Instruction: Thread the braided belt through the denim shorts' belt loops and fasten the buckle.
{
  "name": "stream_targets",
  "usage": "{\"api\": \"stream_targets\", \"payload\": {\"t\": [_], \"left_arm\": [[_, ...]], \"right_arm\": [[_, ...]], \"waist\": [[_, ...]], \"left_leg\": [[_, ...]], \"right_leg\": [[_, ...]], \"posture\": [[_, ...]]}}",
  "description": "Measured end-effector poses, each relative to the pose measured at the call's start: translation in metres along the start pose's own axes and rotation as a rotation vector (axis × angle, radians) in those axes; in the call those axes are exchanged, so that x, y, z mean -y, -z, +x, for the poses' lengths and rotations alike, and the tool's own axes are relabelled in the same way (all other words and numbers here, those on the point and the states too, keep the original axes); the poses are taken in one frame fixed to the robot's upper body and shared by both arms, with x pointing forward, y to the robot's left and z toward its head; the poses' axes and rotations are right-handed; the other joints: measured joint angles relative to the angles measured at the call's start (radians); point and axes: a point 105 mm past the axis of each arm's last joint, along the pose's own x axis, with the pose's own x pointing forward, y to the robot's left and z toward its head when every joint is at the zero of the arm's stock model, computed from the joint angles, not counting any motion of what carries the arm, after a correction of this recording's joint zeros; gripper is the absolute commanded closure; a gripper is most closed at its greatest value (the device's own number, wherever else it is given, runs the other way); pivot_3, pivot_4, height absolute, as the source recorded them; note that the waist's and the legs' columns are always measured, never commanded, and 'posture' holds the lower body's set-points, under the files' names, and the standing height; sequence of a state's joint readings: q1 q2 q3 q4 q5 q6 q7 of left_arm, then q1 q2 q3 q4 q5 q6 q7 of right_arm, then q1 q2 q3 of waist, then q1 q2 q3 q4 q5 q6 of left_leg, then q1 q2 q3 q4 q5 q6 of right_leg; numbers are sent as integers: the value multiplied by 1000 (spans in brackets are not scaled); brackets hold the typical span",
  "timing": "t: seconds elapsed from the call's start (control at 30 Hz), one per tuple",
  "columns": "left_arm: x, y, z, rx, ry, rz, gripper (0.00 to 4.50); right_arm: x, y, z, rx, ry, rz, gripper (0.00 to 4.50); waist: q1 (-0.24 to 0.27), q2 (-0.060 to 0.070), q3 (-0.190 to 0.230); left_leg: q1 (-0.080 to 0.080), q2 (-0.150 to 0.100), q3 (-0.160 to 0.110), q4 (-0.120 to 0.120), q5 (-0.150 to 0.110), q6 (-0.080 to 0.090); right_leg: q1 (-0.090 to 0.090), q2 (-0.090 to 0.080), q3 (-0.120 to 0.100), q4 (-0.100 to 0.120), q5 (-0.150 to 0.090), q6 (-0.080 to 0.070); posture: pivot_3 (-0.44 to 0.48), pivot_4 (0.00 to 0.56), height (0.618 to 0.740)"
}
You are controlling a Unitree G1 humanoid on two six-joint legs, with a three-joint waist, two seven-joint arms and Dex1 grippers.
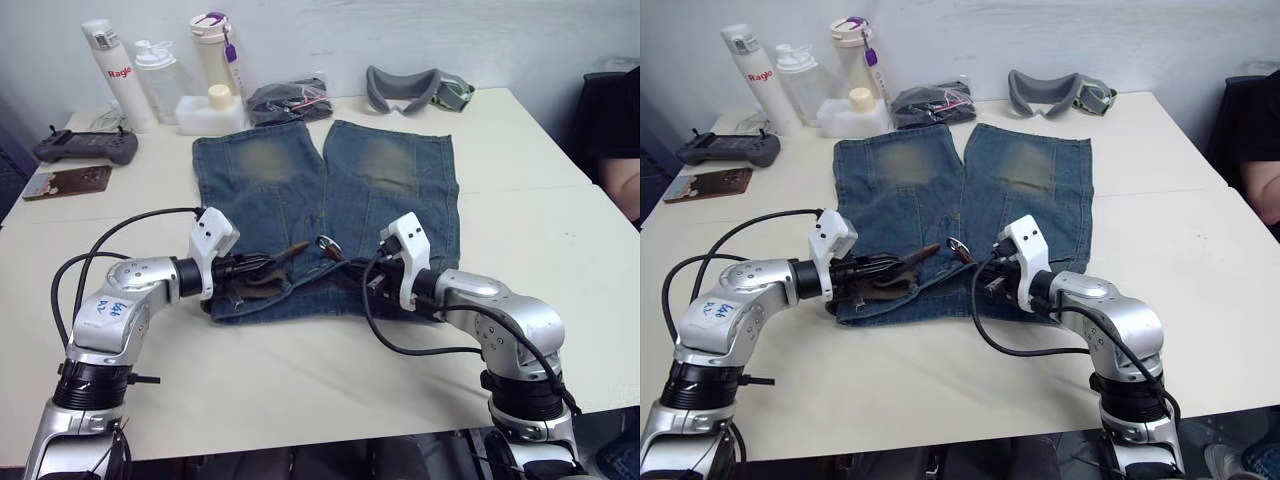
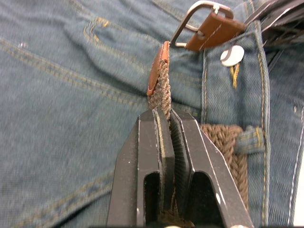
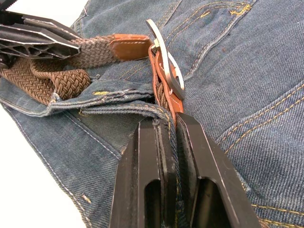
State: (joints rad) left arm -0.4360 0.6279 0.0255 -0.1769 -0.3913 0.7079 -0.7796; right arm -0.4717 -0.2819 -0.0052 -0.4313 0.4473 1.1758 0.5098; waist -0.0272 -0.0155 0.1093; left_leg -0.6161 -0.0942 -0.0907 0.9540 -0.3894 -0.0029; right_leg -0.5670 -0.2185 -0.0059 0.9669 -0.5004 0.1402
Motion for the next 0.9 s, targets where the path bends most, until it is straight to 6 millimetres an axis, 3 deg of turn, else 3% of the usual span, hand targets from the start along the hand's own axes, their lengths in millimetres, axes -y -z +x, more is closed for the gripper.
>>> {"api": "stream_targets", "payload": {"t": [0.9], "left_arm": [[2, 4, 20, 29, 45, -34, 4500]], "right_arm": [[-5, 5, 2, -16, 30, -60, 4489]], "waist": [[-1, 0, 0]], "left_leg": [[0, 0, 0, -1, 0, 0]], "right_leg": [[0, 0, 1, -1, 0, 0]], "posture": [[0, 150, 627]]}}
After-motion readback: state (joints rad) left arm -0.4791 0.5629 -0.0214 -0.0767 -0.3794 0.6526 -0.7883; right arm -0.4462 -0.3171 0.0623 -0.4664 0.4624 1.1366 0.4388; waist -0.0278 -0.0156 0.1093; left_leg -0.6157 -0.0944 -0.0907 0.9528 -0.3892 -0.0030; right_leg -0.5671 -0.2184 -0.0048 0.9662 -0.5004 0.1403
